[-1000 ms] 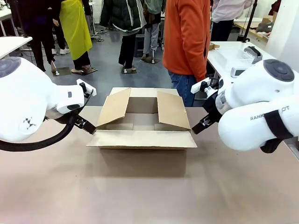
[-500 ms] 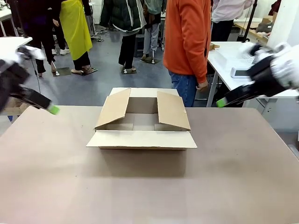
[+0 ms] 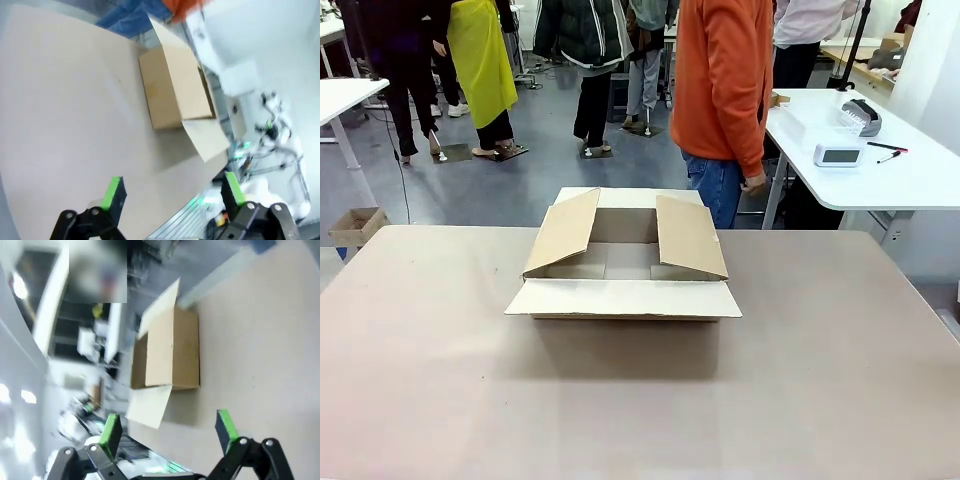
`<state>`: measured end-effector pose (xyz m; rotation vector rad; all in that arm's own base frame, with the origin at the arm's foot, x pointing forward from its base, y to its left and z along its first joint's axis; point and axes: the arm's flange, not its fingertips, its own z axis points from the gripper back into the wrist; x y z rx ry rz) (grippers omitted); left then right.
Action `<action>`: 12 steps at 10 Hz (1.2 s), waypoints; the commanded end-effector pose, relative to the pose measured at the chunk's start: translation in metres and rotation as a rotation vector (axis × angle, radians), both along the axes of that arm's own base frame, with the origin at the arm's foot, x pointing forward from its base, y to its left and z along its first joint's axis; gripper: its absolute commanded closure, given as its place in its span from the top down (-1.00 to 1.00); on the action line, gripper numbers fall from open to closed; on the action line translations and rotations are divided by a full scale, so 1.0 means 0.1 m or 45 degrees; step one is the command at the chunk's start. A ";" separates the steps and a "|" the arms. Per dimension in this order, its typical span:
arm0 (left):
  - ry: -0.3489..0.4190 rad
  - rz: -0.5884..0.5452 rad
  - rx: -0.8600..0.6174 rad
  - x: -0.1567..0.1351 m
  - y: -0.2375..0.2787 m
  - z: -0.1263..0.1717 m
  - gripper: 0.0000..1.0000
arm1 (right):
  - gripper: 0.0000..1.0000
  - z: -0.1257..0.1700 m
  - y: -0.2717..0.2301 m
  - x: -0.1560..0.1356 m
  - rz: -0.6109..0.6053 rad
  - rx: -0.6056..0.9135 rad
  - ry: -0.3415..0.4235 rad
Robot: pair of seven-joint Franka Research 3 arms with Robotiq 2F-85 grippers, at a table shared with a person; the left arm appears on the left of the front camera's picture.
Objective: Pack the gift set into the box.
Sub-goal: Place both hands on the side flaps of the Package Box and spread them outward.
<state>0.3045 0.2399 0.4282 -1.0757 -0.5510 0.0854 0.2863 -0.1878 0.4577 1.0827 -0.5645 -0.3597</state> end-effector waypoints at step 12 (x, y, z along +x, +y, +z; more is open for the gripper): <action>-0.152 -0.674 0.583 0.74 -2.61 0.99 1.00 | 1.00 0.74 2.84 0.64 0.260 -1.014 -0.188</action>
